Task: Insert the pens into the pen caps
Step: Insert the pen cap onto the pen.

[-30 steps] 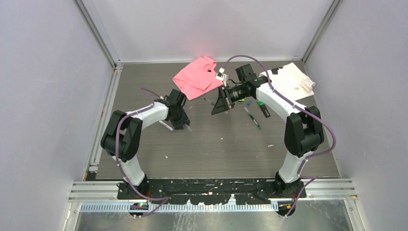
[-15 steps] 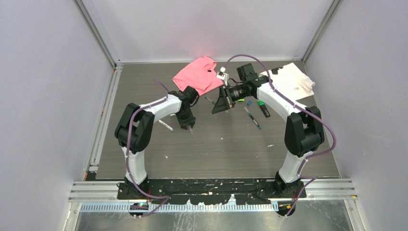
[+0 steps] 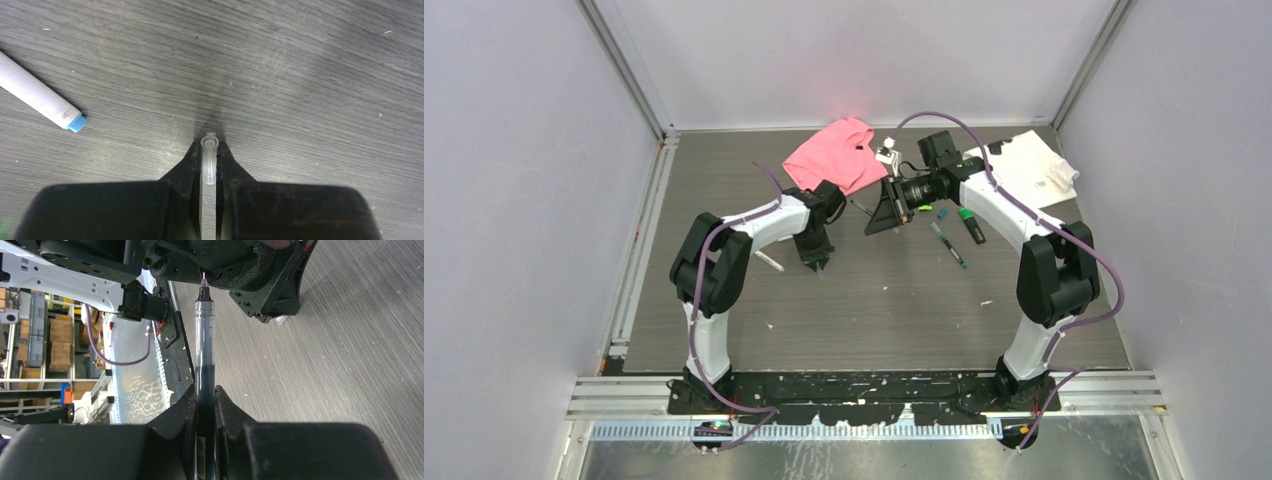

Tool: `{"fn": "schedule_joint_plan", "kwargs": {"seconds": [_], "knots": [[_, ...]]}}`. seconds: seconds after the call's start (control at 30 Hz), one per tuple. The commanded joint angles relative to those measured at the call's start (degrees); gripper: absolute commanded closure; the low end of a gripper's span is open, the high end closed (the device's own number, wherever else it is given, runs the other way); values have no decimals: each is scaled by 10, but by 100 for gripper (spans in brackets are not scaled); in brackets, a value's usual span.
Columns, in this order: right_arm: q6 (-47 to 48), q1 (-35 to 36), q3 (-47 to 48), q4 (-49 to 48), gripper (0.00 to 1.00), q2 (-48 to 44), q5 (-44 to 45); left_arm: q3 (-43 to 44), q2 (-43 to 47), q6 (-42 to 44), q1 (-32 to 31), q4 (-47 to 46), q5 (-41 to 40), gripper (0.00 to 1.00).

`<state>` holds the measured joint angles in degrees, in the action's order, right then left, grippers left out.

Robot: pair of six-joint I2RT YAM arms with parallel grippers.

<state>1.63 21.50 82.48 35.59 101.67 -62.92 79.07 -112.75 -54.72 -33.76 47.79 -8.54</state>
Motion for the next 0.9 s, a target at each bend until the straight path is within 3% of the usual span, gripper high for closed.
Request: {"fn": "schedule_joint_plan", "kwargs": {"seconds": [0.0,0.17,0.43,0.6,0.77,0.87], "knots": [[5,-4,-3,-12,99,-35,-14,-30,-12,19,-3,-10,-6,99],[59,-4,2,35,99,-39,2,-89,132,45,5,-124,14,99],[206,-15,125,213,99,-38,56,-233,377,55,69,-443,127,99],[346,-28,210,283,99,-65,93,-293,464,50,96,-670,169,99],[316,-31,287,272,99,-53,54,-315,489,40,103,-879,187,99],[268,-22,290,220,99,-61,25,-296,474,-1,112,-944,214,99]]}}
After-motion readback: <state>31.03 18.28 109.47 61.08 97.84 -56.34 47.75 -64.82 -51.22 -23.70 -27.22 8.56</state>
